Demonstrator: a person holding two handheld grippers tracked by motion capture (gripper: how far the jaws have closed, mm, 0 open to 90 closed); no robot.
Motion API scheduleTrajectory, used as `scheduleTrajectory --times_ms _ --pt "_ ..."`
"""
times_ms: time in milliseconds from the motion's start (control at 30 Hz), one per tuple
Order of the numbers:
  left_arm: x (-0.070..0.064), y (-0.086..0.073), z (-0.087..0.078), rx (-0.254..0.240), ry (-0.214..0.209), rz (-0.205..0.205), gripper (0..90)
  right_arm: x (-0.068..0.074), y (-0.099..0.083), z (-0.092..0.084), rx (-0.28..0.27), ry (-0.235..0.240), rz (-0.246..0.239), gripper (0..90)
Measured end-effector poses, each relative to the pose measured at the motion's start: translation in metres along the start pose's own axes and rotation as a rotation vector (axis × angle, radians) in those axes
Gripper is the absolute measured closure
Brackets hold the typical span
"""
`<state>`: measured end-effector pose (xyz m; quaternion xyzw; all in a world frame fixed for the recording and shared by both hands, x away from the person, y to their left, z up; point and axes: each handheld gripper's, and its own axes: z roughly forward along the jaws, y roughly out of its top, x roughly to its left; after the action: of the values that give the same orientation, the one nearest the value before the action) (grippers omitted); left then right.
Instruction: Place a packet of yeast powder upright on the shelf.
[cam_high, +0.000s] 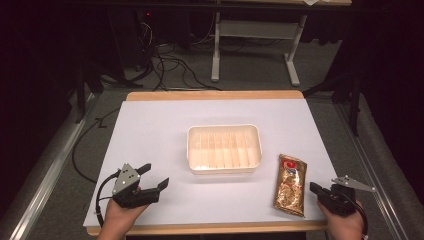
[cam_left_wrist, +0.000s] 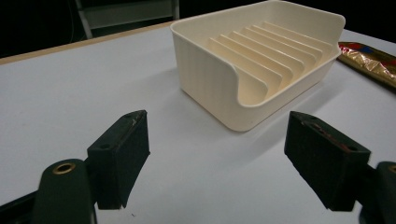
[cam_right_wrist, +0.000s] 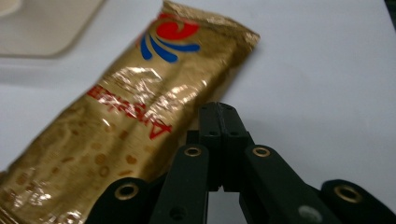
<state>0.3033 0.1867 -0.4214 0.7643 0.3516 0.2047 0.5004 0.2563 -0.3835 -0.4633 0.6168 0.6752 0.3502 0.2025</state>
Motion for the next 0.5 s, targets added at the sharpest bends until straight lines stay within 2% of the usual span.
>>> scheduleTrajectory --times_ms 67,200,333,367,500 --pt "0.000 0.000 0.001 0.000 -0.005 0.002 22.4 -0.002 -0.002 0.001 0.014 0.010 0.011 90.0" --pt "-0.001 0.000 0.002 0.004 -0.007 0.012 22.4 0.006 -0.002 0.006 0.053 0.022 -0.023 90.0" --pt "-0.001 0.000 0.001 0.003 -0.006 0.012 22.4 0.012 -0.001 0.010 0.069 0.028 -0.059 90.0" --pt "-0.001 0.000 0.000 0.005 -0.004 0.013 22.4 0.015 -0.001 0.011 0.080 0.025 -0.084 90.0" --pt "-0.002 -0.001 0.001 0.008 -0.001 0.014 22.4 0.016 0.000 0.013 0.076 0.039 -0.088 90.0"
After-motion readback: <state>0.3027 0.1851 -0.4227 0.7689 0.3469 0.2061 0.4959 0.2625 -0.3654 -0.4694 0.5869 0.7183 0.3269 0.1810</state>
